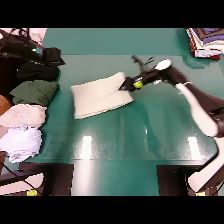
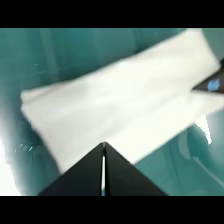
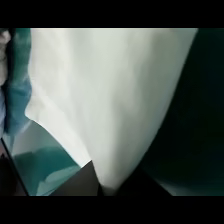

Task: Fold the shirts.

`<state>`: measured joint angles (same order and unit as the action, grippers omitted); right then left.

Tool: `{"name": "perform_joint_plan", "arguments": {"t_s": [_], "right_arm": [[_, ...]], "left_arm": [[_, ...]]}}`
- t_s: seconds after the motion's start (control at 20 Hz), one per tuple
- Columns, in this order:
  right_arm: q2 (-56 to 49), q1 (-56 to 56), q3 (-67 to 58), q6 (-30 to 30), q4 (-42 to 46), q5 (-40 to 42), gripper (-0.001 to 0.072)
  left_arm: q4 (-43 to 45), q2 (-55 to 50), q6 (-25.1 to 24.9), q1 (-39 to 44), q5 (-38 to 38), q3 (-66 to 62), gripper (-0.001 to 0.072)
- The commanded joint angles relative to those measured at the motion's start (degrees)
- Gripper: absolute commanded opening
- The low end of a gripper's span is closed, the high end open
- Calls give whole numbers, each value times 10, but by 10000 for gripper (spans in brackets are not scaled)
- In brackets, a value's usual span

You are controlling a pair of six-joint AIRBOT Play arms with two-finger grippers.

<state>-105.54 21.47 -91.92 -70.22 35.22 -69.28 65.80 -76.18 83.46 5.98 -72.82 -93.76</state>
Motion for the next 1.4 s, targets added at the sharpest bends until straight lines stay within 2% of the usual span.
{"name": "perform_joint_plan", "arguments": {"t_s": [0.0,0.3,0.6,0.85,1.05,1.1,1.15,1.2,1.35], "right_arm": [[110,-125,76,-4,51,20,16],[296,-442,227,-6,100,54,16],[388,-712,367,-9,100,107,17],[409,-796,440,-9,121,104,17],[409,-774,407,-23,271,51,19],[409,-764,390,-24,315,33,100],[409,-756,373,-24,345,20,328],[409,-753,355,-24,371,11,516],[409,-753,292,-30,383,-26,531]], "left_arm": [[1,0,-12,63,5,0,22],[0,0,-12,113,38,0,22],[-3,0,-8,116,54,0,22],[-2,0,-9,116,55,0,22],[-2,0,-10,116,56,0,22],[-2,0,-10,116,56,0,22],[-2,0,-10,116,57,0,23],[-2,0,-10,116,59,0,22],[-2,0,-10,116,64,0,23]]}}
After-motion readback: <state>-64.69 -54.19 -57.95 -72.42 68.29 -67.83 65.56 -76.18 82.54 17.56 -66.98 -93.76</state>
